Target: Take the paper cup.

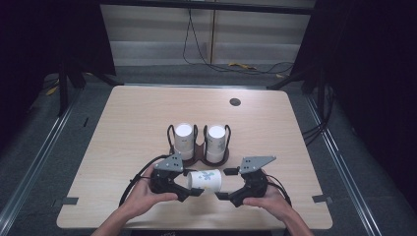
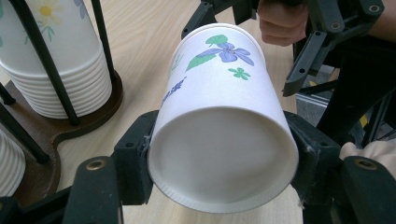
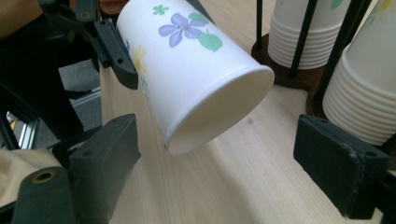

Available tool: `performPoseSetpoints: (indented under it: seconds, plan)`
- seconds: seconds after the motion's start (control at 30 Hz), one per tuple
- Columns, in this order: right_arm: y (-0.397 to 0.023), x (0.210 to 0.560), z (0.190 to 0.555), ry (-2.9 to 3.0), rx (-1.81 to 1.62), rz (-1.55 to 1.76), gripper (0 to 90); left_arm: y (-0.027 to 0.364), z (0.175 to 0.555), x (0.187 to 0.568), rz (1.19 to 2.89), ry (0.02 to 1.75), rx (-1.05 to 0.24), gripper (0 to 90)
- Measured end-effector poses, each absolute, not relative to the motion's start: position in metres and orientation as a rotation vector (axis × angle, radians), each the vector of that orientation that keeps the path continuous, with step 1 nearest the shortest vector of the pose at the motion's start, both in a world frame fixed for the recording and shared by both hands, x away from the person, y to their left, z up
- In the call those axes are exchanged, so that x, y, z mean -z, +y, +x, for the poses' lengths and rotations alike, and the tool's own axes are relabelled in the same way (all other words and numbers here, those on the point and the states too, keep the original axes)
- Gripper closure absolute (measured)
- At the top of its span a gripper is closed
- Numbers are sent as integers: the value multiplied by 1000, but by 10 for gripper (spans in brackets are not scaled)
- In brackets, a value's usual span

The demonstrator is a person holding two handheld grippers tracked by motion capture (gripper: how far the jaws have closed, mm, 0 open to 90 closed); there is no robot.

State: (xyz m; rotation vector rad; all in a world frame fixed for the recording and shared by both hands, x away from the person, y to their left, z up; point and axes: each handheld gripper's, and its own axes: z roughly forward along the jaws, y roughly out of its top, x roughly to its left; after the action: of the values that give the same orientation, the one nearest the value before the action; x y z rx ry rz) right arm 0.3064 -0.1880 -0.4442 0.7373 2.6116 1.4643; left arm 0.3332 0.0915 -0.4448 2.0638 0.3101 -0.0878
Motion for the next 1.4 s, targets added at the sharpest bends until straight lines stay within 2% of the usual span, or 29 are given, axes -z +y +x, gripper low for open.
performPoseSetpoints:
  seconds: [0.43,1.4]
  plan:
    - [-199,440,312,2450,-1691,837,142,93,333,441,1952,324,99,349]
    - [-190,434,312,2407,-1897,777,139,89,328,437,1882,297,116,348]
